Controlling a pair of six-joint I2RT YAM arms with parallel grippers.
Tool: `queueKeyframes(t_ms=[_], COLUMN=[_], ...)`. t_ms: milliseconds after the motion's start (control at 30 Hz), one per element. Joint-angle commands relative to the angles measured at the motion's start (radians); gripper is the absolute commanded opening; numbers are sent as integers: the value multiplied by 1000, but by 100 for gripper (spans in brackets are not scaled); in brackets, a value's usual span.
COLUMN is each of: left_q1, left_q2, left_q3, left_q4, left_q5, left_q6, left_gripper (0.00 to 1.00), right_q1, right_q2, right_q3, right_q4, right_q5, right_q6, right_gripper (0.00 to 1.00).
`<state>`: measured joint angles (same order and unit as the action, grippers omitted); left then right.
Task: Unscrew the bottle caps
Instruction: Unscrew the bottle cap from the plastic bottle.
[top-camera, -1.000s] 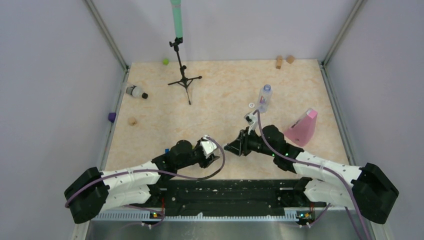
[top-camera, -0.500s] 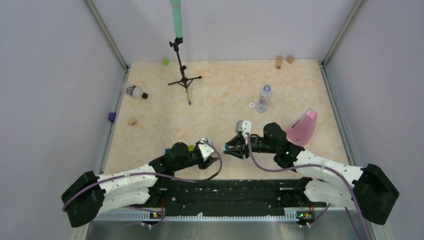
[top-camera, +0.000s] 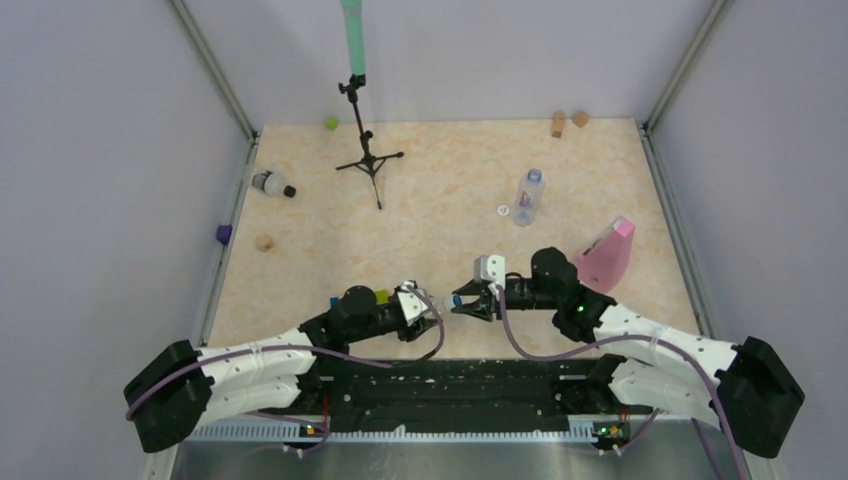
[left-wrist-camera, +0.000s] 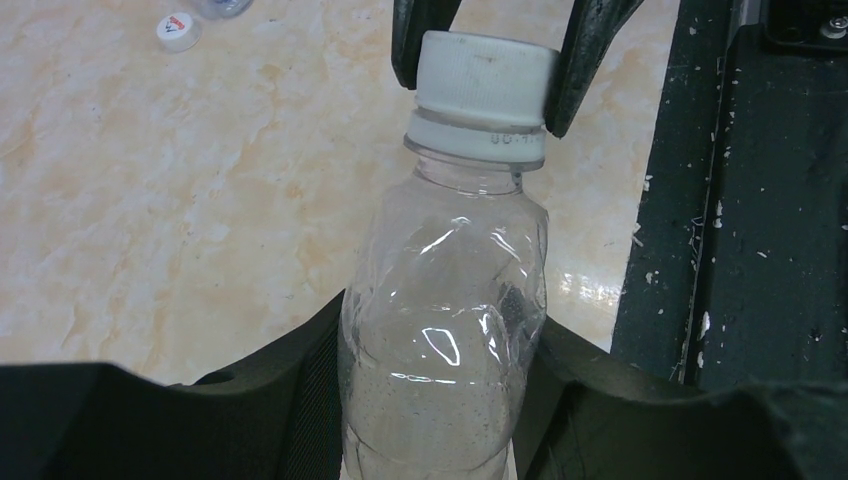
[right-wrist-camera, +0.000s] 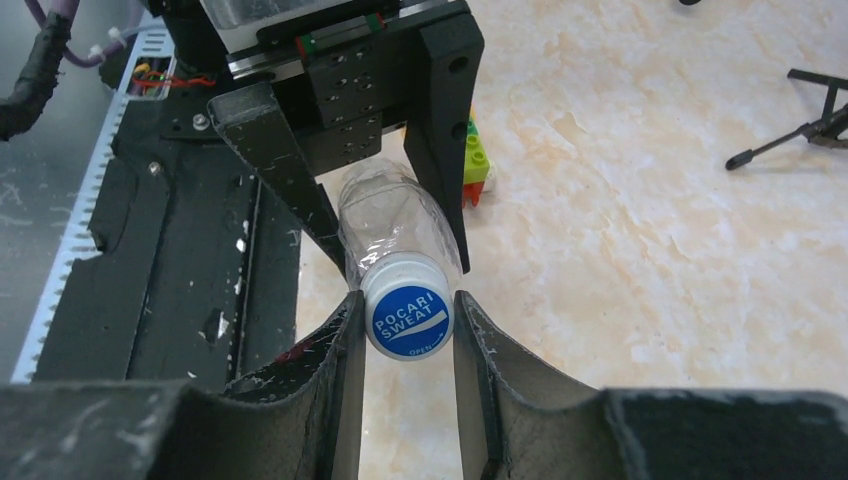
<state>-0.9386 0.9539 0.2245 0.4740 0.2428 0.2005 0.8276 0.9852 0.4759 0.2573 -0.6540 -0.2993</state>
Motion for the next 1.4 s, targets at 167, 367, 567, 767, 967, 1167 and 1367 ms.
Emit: queueKeyframes(t_ms=[167, 367, 567, 767, 967, 1167, 1367], left_q1=[-1, -1, -2, -1, -2, -2, -2], left_q2=[9, 7, 17, 42, 56, 70, 84], left_q3=[67, 50, 64, 83, 97, 99, 108], left_q4=[32, 23, 9, 9, -4, 0, -4], left_q5=[-29, -50, -74, -68, -68, -71, -69], left_q6=[-42, -48, -52, -52, -49, -49, -43], left_gripper=[0, 0, 0, 0, 0, 0, 0], right_q1=[40, 40, 40, 39, 40, 40, 42], right_q2=[-38, -97, -185, -193, -203, -199, -146], right_q3=[-74, -73, -94, -66, -168, -144, -133], right_q4=[285, 163, 128, -33, 139, 110, 131], right_q5=[43, 197, 330, 593, 538, 546, 532], right_q6=[349, 501, 730, 1047, 1315, 1319, 1330], right_gripper=[31, 61, 73, 72, 68, 68, 68])
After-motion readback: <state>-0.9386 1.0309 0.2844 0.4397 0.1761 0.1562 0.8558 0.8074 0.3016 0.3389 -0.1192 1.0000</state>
